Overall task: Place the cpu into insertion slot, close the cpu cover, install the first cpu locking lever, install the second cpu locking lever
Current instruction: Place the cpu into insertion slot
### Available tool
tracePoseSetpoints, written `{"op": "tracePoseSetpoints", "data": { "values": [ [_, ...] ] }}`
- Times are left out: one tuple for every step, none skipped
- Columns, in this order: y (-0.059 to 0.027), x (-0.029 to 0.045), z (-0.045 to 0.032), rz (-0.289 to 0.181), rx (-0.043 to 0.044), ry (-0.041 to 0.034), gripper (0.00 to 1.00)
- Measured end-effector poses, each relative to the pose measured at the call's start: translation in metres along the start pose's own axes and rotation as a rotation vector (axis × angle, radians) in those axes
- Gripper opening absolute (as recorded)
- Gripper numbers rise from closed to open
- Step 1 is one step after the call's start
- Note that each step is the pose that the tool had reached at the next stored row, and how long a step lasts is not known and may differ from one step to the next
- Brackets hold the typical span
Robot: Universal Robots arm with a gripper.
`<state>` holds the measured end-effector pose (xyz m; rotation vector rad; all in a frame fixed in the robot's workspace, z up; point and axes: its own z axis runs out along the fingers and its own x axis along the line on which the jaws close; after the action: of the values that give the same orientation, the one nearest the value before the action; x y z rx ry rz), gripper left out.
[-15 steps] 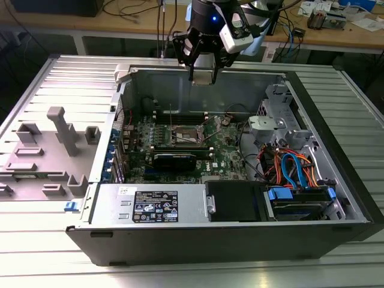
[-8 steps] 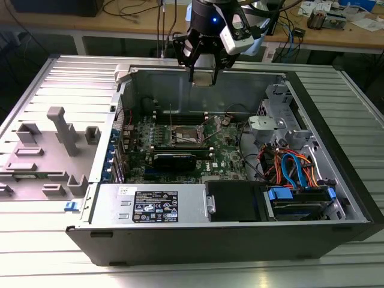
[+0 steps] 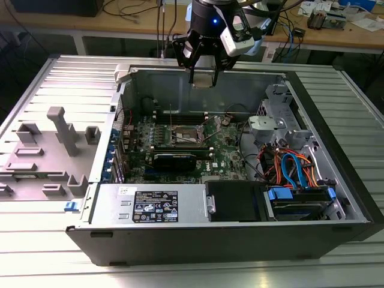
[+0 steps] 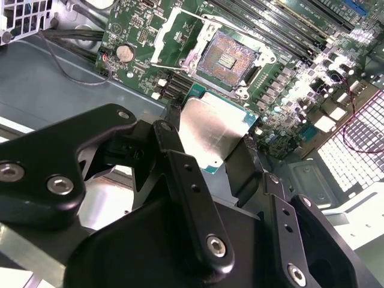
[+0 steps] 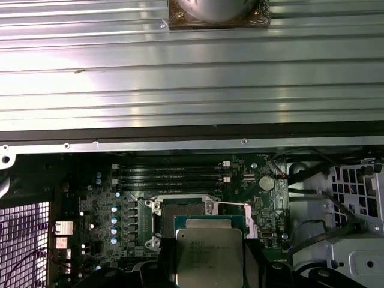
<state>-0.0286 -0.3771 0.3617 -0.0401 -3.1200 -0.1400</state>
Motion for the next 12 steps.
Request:
{"op": "tracePoseSetpoints", "data": {
  "values": [
    [0.0000,0.0000,0.0000,0.000,-0.0001,0.0000,0.54],
    [0.0000,0.0000,0.0000,0.000,0.0000,0.0000,0.54],
    [-0.0001,0.0000,0.0000,0.000,0.0000,0.0000,0.54],
    [-0.0001,0.0000,0.0000,0.000,0.0000,0.0000,0.54],
    [-0.0001,0.0000,0.0000,0.000,0.0000,0.0000,0.54],
    [-0.0002,0.0000,0.0000,0.000,0.0000,0.0000,0.54],
    [-0.0003,0.0000,0.0000,0.000,0.0000,0.0000,0.54],
    [-0.0004,0.0000,0.0000,0.000,-0.0001,0.0000,0.54],
    [-0.0005,0.0000,0.0000,0.001,-0.0001,-0.0001,0.54],
    [-0.0006,0.0000,0.0001,0.003,-0.0001,-0.0002,0.54],
    [-0.0006,0.0000,0.0001,0.007,-0.0001,-0.0006,0.54],
    [-0.0007,-0.0001,0.0002,0.014,-0.0001,-0.0013,0.54]
  ]
}}
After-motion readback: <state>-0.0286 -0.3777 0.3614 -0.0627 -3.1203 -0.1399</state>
